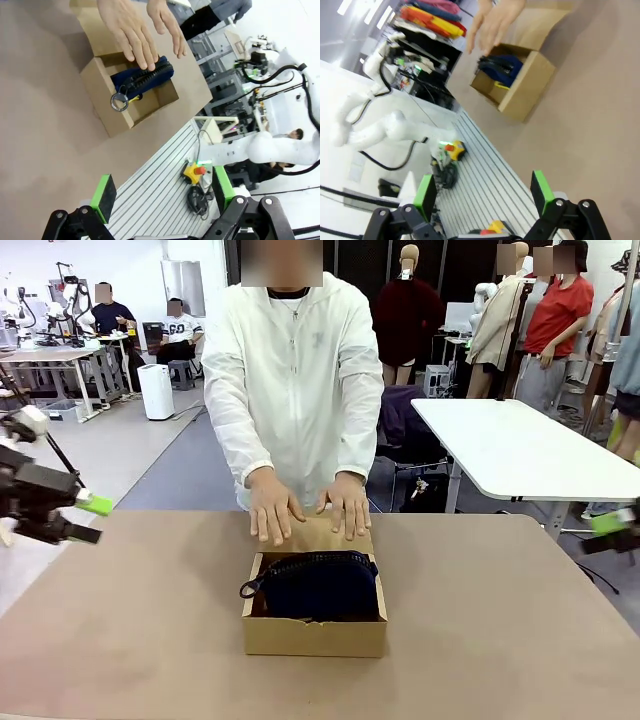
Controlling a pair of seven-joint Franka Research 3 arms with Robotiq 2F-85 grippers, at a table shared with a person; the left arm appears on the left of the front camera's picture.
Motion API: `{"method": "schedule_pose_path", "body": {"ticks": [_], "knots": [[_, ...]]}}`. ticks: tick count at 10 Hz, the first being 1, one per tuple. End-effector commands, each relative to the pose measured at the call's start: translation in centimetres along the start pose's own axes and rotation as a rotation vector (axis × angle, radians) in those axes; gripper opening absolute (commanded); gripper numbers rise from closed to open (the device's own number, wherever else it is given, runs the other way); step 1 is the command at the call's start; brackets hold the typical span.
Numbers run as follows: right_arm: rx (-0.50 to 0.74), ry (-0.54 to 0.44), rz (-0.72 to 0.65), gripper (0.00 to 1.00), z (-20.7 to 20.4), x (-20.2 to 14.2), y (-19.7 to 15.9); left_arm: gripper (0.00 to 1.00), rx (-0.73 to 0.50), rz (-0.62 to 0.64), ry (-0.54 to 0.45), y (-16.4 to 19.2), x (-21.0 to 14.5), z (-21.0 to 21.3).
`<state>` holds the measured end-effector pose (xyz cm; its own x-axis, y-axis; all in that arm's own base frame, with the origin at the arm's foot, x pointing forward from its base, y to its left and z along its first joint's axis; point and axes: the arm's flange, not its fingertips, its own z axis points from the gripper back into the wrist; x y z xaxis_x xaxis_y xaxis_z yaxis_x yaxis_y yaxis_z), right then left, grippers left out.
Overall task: Pack the items into the box.
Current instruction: Close the Mailer Box.
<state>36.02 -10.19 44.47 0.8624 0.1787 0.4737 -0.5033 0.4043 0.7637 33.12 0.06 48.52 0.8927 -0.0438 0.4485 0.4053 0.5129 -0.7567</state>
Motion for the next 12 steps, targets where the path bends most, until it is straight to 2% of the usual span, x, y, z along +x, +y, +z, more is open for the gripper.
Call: {"method": "schedule_pose_path", "body": {"ticks": [1,2,3,4,5,6,7,8,10,11,12], "knots": [[-0.088,0.129,-0.001,1.0,-5.2,5.6,-2.9,1.0,0.07,0.133,-0.043,3.5,4.8,-4.3],[-0.094,0.134,0.007,1.0,-8.5,7.0,-4.4,1.0,0.13,0.17,-0.063,5.7,5.5,-6.3],[-0.065,0.15,-0.001,1.0,-11.5,7.8,-5.4,1.0,0.059,0.209,-0.051,7.6,5.6,-8.0],[-0.012,0.121,-0.019,1.0,-14.2,8.5,-6.2,1.0,0.009,0.236,-0.048,9.5,5.7,-9.8],[0.028,0.004,-0.051,1.0,-16.0,9.1,-7.0,1.0,-0.058,0.267,-0.065,10.9,5.8,-11.9],[0.048,-0.172,-0.123,1.0,-16.6,9.5,-7.6,1.0,-0.161,0.292,-0.093,11.7,6.2,-13.8],[0.032,-0.212,-0.133,1.0,-15.5,9.4,-7.8,1.0,-0.199,0.346,0.028,11.9,7.0,-13.9],[0.024,0.018,-0.086,1.0,-16.7,8.6,-7.4,1.0,-0.041,0.293,-0.052,11.2,5.2,-12.7],[0.024,0.018,-0.086,1.0,-16.7,8.6,-7.4,1.0,-0.041,0.293,-0.052,11.2,5.2,-12.7],[0.039,-0.059,-0.124,1.0,-16.5,8.8,-8.1,1.0,-0.041,0.293,-0.052,11.2,5.2,-12.7],[0.022,-0.24,-0.366,1.0,-16.9,12.5,-10.6,1.0,-0.074,0.305,-0.045,11.8,5.8,-13.2]]}}
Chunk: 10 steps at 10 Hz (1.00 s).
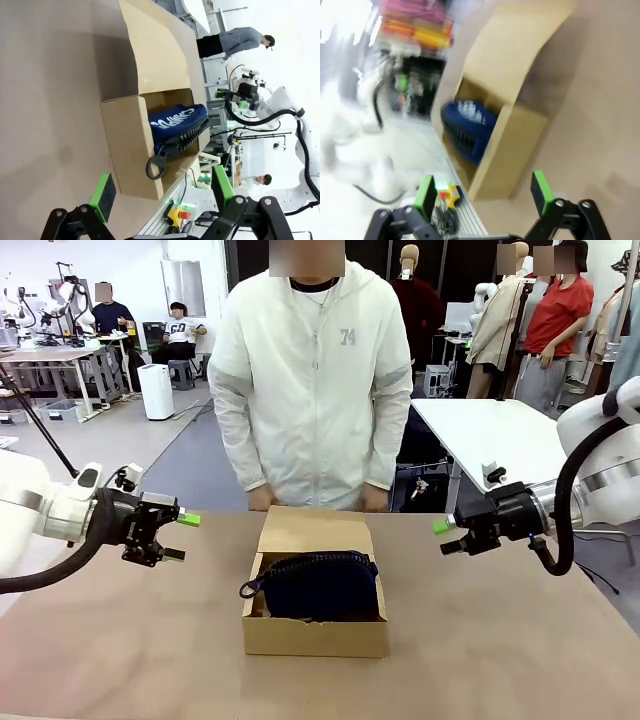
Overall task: Pack the items into the box.
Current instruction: Close the Mailer Box.
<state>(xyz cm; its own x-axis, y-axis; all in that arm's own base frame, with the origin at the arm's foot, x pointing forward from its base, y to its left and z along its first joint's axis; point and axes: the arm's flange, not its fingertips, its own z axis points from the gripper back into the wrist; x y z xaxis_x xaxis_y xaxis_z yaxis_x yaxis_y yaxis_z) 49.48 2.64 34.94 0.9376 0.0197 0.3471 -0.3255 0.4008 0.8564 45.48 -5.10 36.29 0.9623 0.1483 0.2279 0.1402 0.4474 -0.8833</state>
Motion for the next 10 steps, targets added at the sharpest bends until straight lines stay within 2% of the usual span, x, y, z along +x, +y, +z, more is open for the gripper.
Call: {"method": "schedule_pose_path", "body": {"ticks": [1,2,3,4,6,7,10], "knots": [[0.042,-0.147,-0.274,1.0,-1.8,6.5,-3.1,1.0,-0.014,0.124,-0.069,2.1,3.7,-2.3],[0.071,-0.159,-0.367,1.0,-2.5,8.7,-4.5,1.0,-0.018,0.15,-0.062,3.3,5.8,-3.6],[0.077,-0.181,-0.452,1.0,-3.9,10.2,-5.6,1.0,-0.015,0.153,-0.095,4.4,7.4,-4.8],[0.027,-0.173,-0.519,1.0,-5.3,11.1,-6.4,1.0,-0.068,0.164,-0.093,5.2,8.6,-6.2],[-0.022,-0.079,-0.582,1.0,-8.6,12.2,-7.5,1.0,-0.087,0.203,-0.108,7.4,11.1,-10.1],[-0.052,-0.048,-0.606,1.0,-10.0,12.6,-8.0,1.0,-0.142,0.228,-0.079,8.2,11.9,-12.1],[-0.031,0.076,-0.637,1.0,-13.3,12.6,-8.6,1.0,-0.296,0.256,-0.065,8.3,12.8,-16.5]]}}
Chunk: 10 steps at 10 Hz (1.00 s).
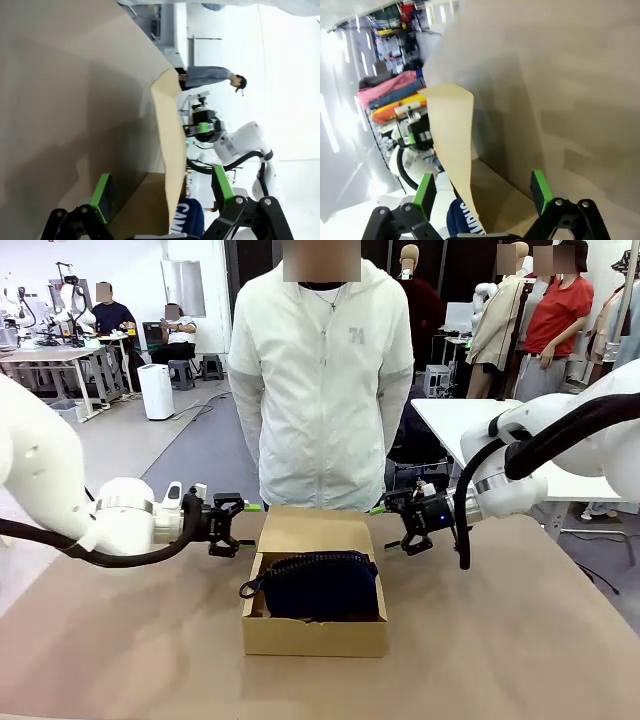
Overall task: Pack the items into the box.
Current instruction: Close the Mailer Box.
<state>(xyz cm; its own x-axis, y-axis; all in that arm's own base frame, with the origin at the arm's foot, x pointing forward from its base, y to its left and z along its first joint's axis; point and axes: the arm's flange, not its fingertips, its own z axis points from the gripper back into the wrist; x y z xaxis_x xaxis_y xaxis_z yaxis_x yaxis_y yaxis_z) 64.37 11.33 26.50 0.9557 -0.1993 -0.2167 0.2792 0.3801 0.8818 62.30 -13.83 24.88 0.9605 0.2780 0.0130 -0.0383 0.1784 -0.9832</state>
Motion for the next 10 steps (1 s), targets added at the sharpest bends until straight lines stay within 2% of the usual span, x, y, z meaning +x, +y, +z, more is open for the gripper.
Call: {"method": "schedule_pose_path", "body": {"ticks": [1,3,5,7,10], "knots": [[0.019,0.094,-0.022,1.0,-1.3,1.2,0.8,1.0,-0.097,-0.014,0.013,-0.1,0.4,-1.4],[0.091,0.177,-0.016,1.0,-2.5,0.7,1.0,1.0,-0.133,-0.058,0.062,-0.3,0.2,-2.7],[0.154,0.215,0.054,1.0,-3.5,0.2,1.1,1.0,-0.141,-0.087,0.088,-0.3,0.3,-3.5],[0.202,0.216,0.098,1.0,-3.7,0.2,1.2,1.0,-0.19,-0.168,0.074,-0.9,0.0,-3.7],[0.301,0.211,0.243,1.0,-3.0,-0.5,2.1,1.0,-0.267,-0.32,0.063,-3.2,-1.5,-2.5]]}}
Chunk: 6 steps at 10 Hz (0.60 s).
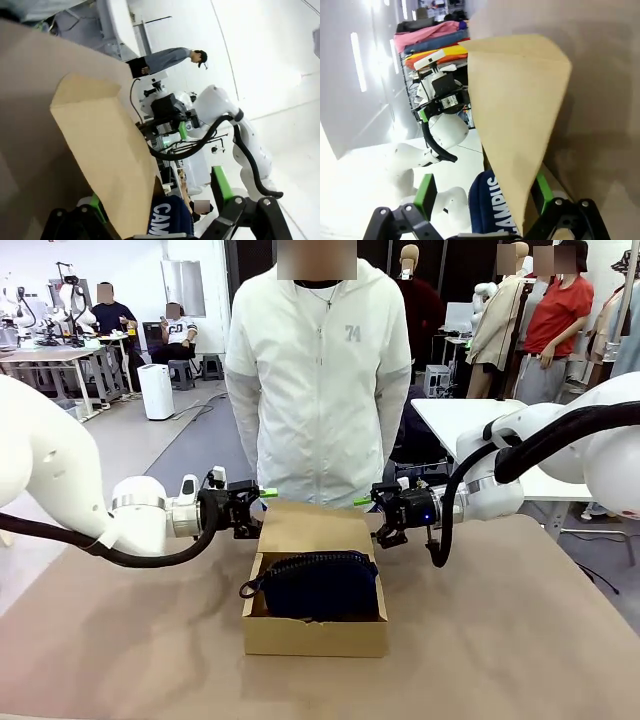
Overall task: Pack the items into the box.
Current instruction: Close the Mailer Box.
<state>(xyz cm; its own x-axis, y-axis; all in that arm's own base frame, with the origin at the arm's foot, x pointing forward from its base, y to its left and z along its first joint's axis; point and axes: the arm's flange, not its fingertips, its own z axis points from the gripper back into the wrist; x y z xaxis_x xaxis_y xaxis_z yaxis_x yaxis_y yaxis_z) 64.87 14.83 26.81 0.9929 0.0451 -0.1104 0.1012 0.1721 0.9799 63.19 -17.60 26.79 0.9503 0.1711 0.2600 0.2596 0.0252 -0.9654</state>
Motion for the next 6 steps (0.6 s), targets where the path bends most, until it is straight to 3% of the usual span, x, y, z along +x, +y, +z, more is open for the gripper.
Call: {"method": "schedule_pose_path", "body": {"ticks": [1,6], "knots": [[0.094,0.022,0.107,1.0,0.2,-0.3,0.8,1.0,-0.066,-0.094,-0.016,-2.0,-1.6,0.8],[0.203,-0.01,0.318,1.0,1.4,-1.5,1.7,1.0,-0.101,-0.196,-0.018,-4.9,-3.4,1.4]]}}
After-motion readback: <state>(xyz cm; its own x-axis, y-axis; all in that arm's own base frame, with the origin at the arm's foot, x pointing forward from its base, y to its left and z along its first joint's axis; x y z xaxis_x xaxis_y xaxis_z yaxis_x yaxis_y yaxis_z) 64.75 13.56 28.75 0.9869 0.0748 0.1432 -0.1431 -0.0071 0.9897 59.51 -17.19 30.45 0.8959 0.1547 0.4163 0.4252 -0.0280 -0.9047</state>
